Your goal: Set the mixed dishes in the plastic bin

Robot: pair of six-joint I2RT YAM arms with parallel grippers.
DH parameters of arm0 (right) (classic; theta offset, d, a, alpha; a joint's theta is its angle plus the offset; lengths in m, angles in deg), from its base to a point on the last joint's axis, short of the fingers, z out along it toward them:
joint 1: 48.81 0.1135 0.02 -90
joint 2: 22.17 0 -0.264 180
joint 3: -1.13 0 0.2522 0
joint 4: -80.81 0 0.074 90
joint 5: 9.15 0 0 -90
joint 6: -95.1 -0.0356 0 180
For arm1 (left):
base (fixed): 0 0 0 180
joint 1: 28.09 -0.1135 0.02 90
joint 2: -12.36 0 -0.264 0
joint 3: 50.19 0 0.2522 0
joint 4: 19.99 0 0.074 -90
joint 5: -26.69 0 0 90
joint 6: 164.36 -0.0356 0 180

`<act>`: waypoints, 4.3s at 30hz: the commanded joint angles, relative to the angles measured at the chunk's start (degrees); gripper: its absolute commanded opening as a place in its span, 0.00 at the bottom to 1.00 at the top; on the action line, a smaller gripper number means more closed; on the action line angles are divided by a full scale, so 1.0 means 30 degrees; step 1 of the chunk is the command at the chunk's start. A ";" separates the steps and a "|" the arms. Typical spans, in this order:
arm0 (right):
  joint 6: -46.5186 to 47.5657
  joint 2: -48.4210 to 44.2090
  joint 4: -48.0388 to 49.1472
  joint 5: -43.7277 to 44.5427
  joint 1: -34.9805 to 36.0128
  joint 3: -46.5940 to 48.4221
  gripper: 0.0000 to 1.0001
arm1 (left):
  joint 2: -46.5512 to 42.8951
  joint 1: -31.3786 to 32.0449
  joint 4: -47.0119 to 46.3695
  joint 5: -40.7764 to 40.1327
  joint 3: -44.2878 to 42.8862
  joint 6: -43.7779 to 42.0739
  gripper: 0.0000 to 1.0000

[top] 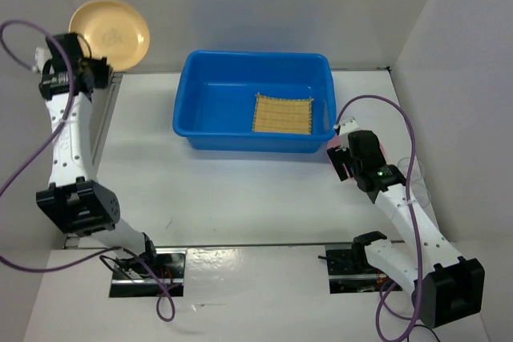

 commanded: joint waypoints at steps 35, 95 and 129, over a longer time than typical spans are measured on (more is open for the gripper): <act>0.0029 -0.1713 0.0984 0.0278 0.0182 -0.0446 0.96 | 2.6538 1.3930 1.1485 0.7252 -2.8398 -0.7863 0.17; 1.8250 0.8920 0.0486 -0.9624 -0.6058 0.0342 0.95 | -0.4485 1.3373 0.7764 0.1304 0.0545 -1.0999 1.00; 1.2164 0.6285 -0.4530 -1.1822 -0.5677 0.8339 0.00 | -0.4665 1.2113 0.5127 0.3883 0.3595 -1.1289 1.00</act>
